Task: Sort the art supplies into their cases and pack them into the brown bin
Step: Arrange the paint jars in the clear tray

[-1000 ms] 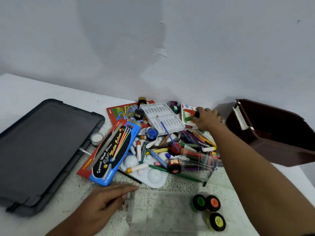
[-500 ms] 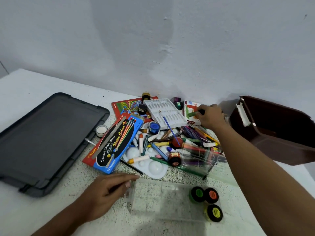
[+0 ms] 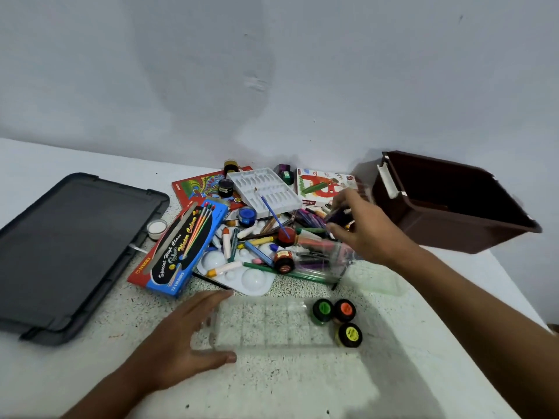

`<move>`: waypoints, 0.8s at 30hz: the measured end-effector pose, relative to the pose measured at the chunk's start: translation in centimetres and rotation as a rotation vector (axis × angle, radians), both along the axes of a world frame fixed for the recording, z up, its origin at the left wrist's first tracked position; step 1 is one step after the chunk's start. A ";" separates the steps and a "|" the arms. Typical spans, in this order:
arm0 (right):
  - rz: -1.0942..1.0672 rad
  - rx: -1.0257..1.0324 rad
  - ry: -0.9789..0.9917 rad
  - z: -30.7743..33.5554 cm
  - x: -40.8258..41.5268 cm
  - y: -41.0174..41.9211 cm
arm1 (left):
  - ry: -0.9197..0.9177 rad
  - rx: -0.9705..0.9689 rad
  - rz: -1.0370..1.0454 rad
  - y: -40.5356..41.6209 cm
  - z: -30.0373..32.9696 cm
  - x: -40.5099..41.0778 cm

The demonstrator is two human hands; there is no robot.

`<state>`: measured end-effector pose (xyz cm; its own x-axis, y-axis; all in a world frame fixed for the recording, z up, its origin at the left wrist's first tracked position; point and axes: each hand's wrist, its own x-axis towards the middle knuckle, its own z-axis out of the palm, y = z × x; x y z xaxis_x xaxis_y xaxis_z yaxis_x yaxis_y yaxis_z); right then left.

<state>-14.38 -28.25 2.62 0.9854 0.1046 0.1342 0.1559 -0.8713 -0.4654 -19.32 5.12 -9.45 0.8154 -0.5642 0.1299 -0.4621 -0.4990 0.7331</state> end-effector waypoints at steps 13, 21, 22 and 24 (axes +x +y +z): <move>0.141 -0.038 0.154 -3.0 -10.3 1.5 | -0.046 -0.001 0.032 -0.1 -0.6 -0.1; 0.212 -0.126 0.180 -5.5 -11.4 1.9 | -0.065 -0.021 0.009 -0.2 -1.0 0.2; 0.225 -0.151 0.183 -5.7 -11.4 2.0 | -0.065 -0.020 0.007 -0.2 -1.0 0.3; 0.252 -0.196 0.183 -6.1 -11.3 2.2 | -0.064 -0.020 0.007 -0.2 -1.1 0.3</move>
<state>-25.71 -26.06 -3.45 0.9313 0.3532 -0.0890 0.3063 -0.8917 -0.3332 -19.02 4.96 -10.55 0.8089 -0.5553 0.1933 -0.5050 -0.4879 0.7120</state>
